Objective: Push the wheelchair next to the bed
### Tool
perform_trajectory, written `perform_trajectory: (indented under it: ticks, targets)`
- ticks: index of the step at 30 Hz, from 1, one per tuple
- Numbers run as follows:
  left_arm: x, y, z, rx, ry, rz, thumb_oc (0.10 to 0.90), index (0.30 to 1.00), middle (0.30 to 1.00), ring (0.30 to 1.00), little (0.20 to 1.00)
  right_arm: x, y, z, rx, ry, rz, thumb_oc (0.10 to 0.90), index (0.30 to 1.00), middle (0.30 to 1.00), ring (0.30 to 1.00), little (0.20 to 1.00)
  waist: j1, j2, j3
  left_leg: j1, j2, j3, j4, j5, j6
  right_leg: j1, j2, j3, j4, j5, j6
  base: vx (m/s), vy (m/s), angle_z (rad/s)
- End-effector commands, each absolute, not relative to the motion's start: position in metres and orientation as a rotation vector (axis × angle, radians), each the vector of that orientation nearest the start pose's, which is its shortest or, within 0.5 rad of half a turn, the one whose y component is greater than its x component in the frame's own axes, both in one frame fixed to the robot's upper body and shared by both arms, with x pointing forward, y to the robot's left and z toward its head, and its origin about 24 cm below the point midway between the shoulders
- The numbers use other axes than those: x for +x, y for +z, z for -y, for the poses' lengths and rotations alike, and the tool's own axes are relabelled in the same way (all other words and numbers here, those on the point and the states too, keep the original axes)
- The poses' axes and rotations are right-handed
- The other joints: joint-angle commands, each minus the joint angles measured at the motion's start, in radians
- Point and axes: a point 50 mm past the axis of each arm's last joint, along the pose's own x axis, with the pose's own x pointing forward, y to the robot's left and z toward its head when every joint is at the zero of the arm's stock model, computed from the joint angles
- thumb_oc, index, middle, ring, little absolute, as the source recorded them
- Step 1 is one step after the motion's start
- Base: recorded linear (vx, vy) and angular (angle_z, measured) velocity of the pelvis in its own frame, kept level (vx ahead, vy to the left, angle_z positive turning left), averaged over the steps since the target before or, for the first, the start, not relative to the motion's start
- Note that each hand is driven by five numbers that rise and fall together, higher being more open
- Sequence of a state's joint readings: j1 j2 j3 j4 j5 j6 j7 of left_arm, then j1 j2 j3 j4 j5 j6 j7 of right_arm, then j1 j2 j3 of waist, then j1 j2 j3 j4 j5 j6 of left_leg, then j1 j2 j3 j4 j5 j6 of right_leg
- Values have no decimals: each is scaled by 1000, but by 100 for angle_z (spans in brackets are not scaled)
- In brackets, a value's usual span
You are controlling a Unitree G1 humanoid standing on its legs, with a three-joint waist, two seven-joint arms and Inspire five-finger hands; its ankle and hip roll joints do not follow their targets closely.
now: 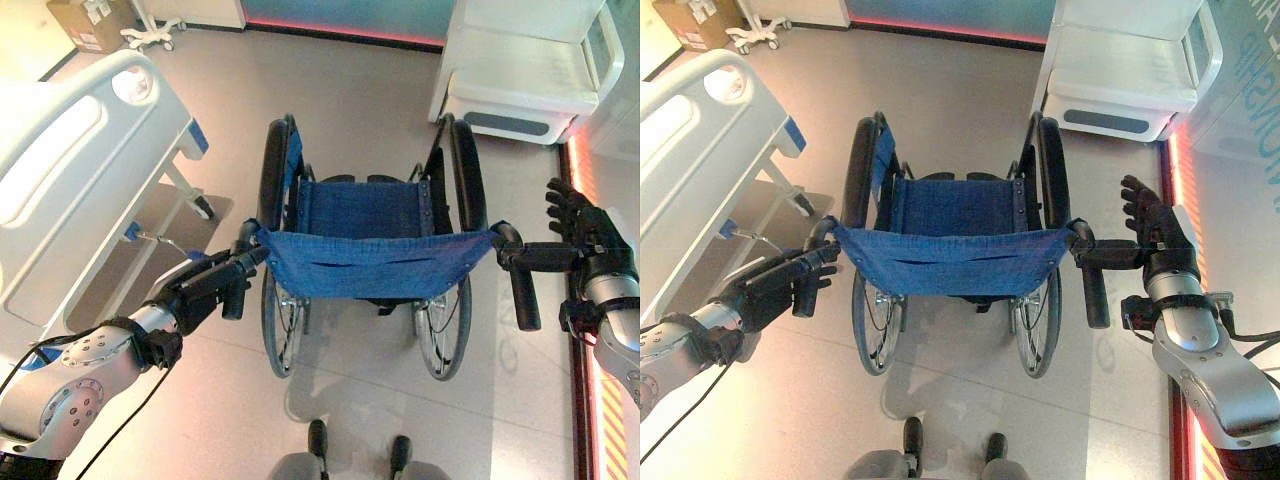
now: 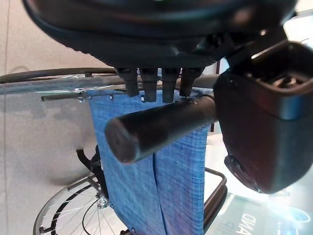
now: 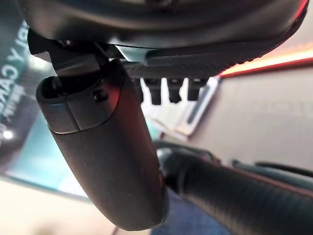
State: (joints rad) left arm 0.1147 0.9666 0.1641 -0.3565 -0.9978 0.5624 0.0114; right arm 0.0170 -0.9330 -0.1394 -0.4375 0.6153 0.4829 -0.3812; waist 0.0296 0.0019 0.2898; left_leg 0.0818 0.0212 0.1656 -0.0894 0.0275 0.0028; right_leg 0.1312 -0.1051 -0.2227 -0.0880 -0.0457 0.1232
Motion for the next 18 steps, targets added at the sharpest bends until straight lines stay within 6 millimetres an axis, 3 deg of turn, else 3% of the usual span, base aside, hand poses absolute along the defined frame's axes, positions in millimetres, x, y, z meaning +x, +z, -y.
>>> perform_trajectory:
  ticks: [1, 7, 18]
  targets:
    - [232, 183, -268, 124, -172, -112, 800, 900, 900, 900, 900, 243, 198, 272, -480, -224, 66, 800, 900, 900, 900, 900, -9, -9, -44, -20, 8, 23, 38, -26, -32, -62, 15, 14, 9, 85, 19, 0, 0, 0]
    - [234, 179, -265, 128, -183, -120, 800, 900, 900, 900, 900, 247, 180, 272, -451, -248, -16, 800, 900, 900, 900, 900, -8, -7, -32, -29, 5, 16, 49, -27, -30, -66, 15, 16, 12, 86, 16, 0, 0, 0]
    - [232, 179, -264, 136, -175, -129, 800, 900, 900, 900, 900, 243, 168, 290, -485, -412, -80, 800, 900, 900, 900, 900, -15, -5, -21, -33, 5, 19, 55, -28, -27, -72, 16, 23, 18, 84, 15, 0, 0, 0]
